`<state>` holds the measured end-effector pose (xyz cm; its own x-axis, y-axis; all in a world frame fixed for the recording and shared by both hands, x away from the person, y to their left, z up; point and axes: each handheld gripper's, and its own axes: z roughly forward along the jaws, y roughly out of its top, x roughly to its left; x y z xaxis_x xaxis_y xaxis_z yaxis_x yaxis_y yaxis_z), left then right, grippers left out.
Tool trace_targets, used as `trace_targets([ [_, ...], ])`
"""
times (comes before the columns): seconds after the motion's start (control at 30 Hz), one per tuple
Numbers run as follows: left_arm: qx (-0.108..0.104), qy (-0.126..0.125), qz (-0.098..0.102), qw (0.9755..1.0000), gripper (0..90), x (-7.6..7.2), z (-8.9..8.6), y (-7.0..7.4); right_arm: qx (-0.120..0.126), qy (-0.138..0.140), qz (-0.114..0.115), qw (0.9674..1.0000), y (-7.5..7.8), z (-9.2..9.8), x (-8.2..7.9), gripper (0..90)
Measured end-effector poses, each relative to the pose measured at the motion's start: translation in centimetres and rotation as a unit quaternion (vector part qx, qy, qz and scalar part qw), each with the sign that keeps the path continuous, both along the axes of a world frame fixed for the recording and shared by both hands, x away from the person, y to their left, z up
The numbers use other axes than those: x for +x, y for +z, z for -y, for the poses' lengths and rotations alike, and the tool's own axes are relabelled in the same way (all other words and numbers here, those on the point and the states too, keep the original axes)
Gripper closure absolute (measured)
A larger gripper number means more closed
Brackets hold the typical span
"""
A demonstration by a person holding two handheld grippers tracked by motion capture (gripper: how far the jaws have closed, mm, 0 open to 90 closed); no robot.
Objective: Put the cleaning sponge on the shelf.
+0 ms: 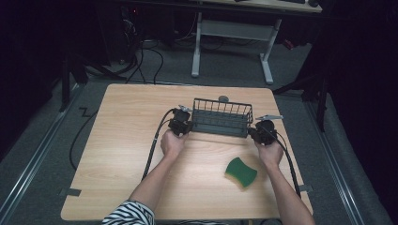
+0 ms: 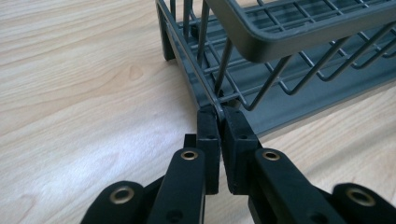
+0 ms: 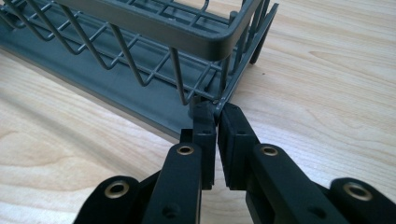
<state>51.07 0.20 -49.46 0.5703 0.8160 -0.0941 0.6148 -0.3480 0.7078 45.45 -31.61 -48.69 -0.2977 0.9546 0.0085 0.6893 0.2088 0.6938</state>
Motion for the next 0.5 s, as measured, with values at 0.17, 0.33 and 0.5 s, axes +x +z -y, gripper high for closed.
trace_targets([
  [0.17,0.005,-0.001,-0.001,1.0,86.3,-0.8,-1.0,0.1,-0.001,0.016,-0.003,0.9999,0.0,-0.5,-0.3,85.8],
  [0.33,0.008,-0.001,-0.004,1.0,86.4,-1.7,-2.1,0.1,-0.005,0.034,-0.005,0.9994,0.0,-1.4,-0.7,85.9],
  [0.5,0.007,0.0,-0.004,1.0,86.4,-3.0,-3.2,0.1,-0.007,0.05,-0.008,0.9987,0.0,-2.2,-1.3,86.1],
])
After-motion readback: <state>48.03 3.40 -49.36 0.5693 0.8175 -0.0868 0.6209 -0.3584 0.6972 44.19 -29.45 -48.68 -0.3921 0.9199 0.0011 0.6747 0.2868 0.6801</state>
